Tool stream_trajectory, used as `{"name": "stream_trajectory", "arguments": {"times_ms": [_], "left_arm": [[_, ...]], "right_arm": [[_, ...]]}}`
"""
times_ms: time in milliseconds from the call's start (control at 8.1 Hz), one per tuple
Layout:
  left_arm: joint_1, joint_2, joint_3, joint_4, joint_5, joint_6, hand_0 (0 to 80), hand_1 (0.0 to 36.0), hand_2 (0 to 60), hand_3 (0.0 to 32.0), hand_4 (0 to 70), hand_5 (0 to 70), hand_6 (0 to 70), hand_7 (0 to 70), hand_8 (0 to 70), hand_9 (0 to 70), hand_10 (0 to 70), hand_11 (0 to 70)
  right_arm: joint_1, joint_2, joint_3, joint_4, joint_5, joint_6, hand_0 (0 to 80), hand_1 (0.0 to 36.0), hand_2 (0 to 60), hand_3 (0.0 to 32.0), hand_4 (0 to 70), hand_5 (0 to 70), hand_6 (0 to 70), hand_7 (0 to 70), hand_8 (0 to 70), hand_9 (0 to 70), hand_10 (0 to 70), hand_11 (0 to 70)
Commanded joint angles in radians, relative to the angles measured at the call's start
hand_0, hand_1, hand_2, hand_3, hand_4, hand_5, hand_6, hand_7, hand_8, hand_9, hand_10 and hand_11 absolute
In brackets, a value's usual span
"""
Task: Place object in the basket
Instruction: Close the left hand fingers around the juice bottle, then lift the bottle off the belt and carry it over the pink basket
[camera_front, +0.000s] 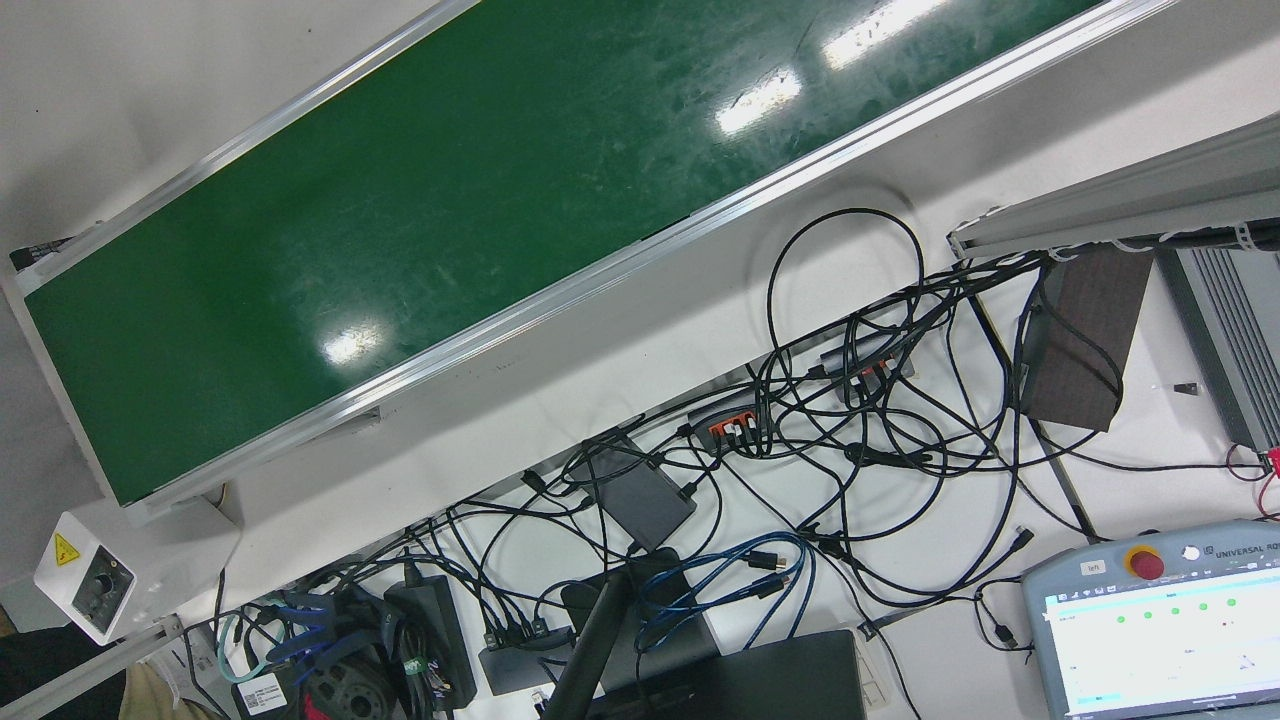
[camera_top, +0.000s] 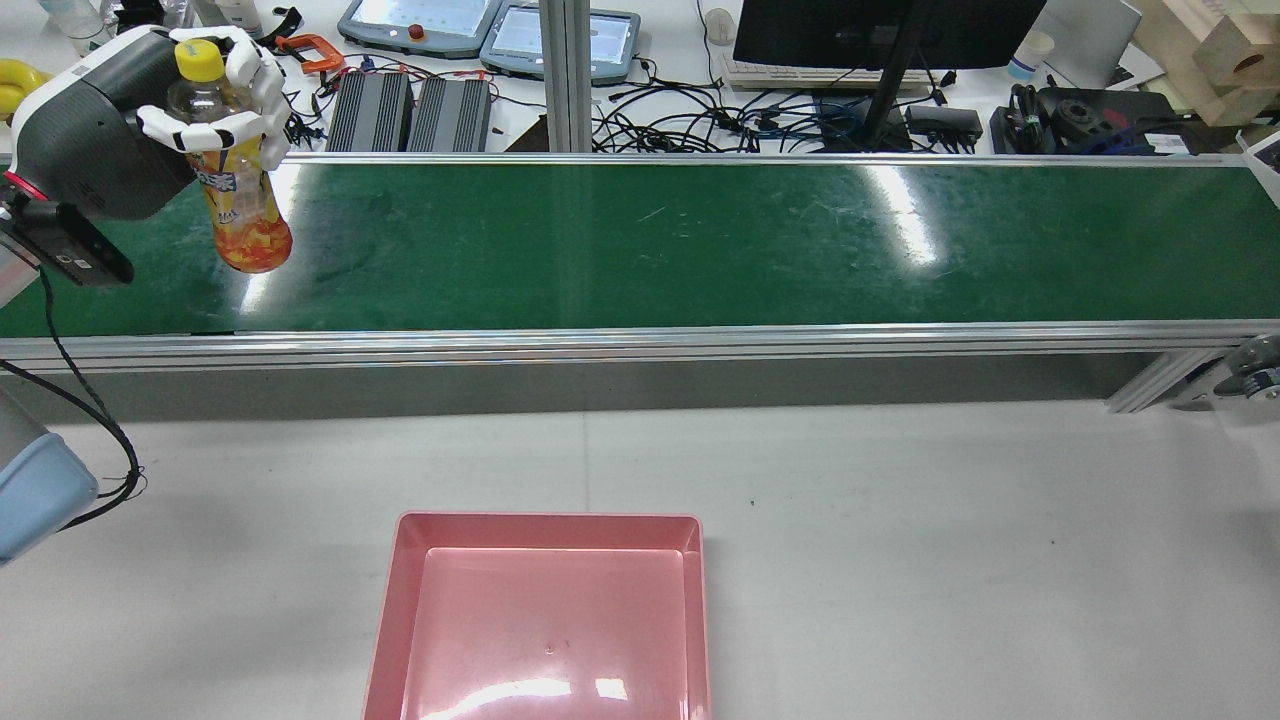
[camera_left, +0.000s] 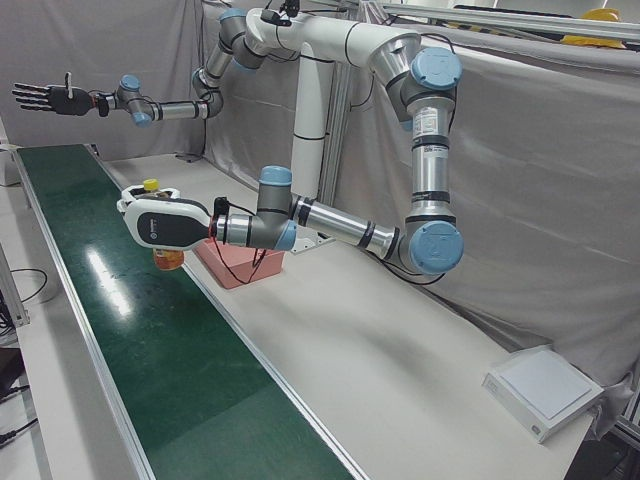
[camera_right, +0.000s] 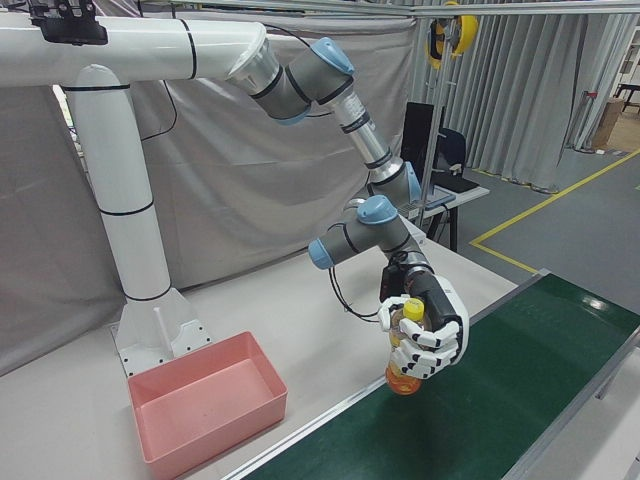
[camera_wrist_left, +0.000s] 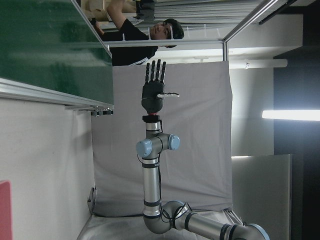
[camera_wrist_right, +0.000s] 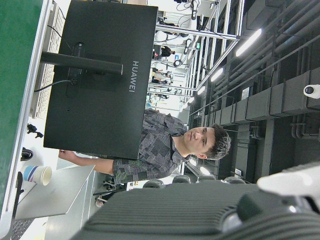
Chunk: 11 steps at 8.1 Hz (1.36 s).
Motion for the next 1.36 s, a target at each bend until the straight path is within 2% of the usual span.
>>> {"name": "stream_trajectory", "arguments": {"times_ms": [0,247,988,1111,1235], "left_arm": [[0.06,0.005,-0.1,0.02,0.063,0.065,61.7,31.4,60.0,0.0,70.0,70.0,70.0,70.0,70.0,70.0,70.0,70.0],[0.204,0.005,-0.181,0.062,0.066,0.139,62.2,29.8,60.0,0.0,70.0,70.0,70.0,70.0,70.0,70.0,70.0,70.0],[0.538,-0.001,-0.199,0.073,0.056,0.332,63.5,25.7,60.0,0.0,70.0,70.0,70.0,70.0,70.0,70.0,70.0,70.0],[0.559,0.002,-0.199,0.072,0.056,0.339,63.4,23.8,60.0,0.0,70.0,70.0,70.0,70.0,70.0,70.0,70.0,70.0],[0.562,0.008,-0.199,0.057,0.059,0.337,67.0,19.1,56.8,0.0,70.0,70.0,70.0,70.0,70.0,70.0,70.0,70.0]], "right_arm": [[0.0,0.0,0.001,0.001,0.0,0.0,0.0,0.0,0.0,0.0,0.0,0.0,0.0,0.0,0.0,0.0,0.0,0.0],[0.0,0.0,-0.001,0.001,0.0,0.0,0.0,0.0,0.0,0.0,0.0,0.0,0.0,0.0,0.0,0.0,0.0,0.0],[0.0,0.0,0.001,0.001,0.0,0.0,0.0,0.0,0.0,0.0,0.0,0.0,0.0,0.0,0.0,0.0,0.0,0.0],[0.0,0.0,-0.001,0.001,0.0,0.0,0.0,0.0,0.0,0.0,0.0,0.0,0.0,0.0,0.0,0.0,0.0,0.0],[0.0,0.0,-0.001,0.001,0.0,0.0,0.0,0.0,0.0,0.0,0.0,0.0,0.0,0.0,0.0,0.0,0.0,0.0]]}}
